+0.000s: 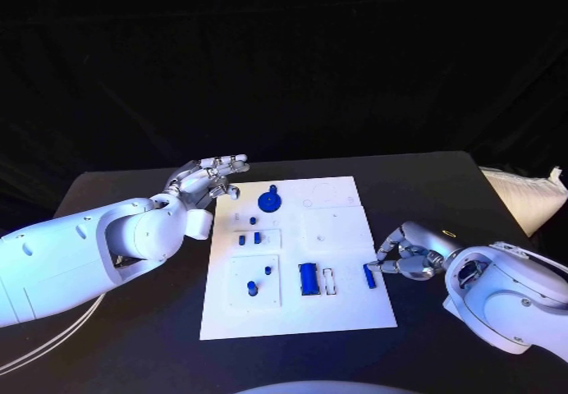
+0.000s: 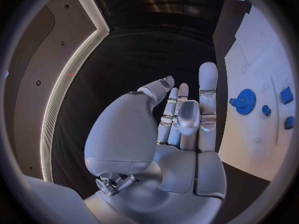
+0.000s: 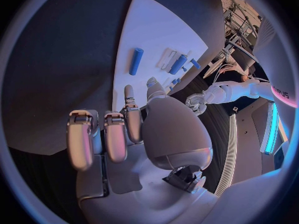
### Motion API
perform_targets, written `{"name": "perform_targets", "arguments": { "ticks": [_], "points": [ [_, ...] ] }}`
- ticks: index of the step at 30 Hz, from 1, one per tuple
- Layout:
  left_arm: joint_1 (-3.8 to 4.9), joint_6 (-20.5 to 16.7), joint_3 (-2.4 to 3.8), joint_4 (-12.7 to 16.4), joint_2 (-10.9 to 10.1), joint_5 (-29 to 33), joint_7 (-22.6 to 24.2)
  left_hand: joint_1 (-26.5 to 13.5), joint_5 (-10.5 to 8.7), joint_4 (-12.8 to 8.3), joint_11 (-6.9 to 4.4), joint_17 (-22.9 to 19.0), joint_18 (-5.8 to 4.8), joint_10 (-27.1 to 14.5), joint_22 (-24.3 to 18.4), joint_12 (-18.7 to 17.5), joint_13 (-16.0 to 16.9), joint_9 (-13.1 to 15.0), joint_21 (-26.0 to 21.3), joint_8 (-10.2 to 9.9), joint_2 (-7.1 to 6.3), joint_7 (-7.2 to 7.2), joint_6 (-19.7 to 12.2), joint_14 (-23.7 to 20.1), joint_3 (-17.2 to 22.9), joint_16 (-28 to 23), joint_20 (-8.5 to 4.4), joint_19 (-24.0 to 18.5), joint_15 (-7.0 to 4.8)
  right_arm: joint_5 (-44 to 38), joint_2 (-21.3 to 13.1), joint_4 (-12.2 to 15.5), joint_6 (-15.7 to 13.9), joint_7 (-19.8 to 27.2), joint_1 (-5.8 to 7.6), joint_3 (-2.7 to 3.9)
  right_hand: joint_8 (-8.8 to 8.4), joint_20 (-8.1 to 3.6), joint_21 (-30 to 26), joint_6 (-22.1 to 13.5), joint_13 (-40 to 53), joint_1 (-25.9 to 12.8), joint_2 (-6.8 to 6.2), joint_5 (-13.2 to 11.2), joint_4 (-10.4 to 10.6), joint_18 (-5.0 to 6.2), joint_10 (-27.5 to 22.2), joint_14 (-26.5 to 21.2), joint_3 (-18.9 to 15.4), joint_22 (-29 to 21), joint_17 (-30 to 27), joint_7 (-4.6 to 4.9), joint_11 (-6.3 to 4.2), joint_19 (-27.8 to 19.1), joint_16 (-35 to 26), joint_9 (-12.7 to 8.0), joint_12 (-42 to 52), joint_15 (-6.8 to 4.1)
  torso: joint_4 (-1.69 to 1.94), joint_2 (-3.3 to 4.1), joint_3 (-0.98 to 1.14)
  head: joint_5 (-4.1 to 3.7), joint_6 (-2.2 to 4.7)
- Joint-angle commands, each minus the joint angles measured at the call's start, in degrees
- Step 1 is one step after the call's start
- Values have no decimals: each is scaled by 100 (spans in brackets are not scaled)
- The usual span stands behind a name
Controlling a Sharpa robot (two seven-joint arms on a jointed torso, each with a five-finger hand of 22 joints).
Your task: Assemble the parts on the task board
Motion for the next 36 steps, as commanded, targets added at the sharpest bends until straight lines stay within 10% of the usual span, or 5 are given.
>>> {"name": "perform_targets", "arguments": {
  "ticks": [1,21,27,36],
  "points": [
    [0,120,2,3,11,-21,28,-58,-8,-28,-3,-5,77,-43,-5,39,-4,-5,-33,-32,21,-18,-41,-43,-7,3,-4,-34,-11,-387,45,-41,525,-128,-72,-10,-21,22,4,71,18,-80,-24,-42,57,-81,146,539,-10,1020,1227,2,9,341,-9,-10,-22,31,12,4,5,-7,0],
    [0,135,1,6,2,-21,22,-58,-8,-28,-3,-5,77,-43,-5,39,-4,-5,-33,-32,21,-18,-41,-43,-7,3,-4,-34,-11,-1029,454,-333,870,-189,-215,-16,-20,-1,-1,193,21,68,-38,-84,10,-80,144,538,41,1016,1227,-43,-31,337,-11,-33,-39,-1,14,2,0,42,-44],
    [-1,143,1,6,-6,-21,17,-62,-7,-29,-4,-10,78,-44,-7,51,-2,-3,-35,-27,25,-19,-38,-45,-8,4,-2,-35,-10,-1845,604,-402,1603,-205,-260,-19,-74,-45,28,304,33,617,-60,-1020,-306,-92,139,548,443,1061,1277,-82,-72,357,18,-81,-55,-43,17,3,-2,67,-63],
    [-1,145,1,14,-20,-21,12,-62,-7,-29,-4,-10,78,-44,-7,51,-2,-3,-35,-27,25,-19,-38,-45,-8,4,-2,-35,-10,-2460,758,-451,2110,-211,-335,-29,-129,-72,57,444,31,1162,-76,-1065,-733,-104,122,557,937,1106,1326,-109,-101,377,45,-106,-92,-67,7,4,-3,82,-78]
  ]
}}
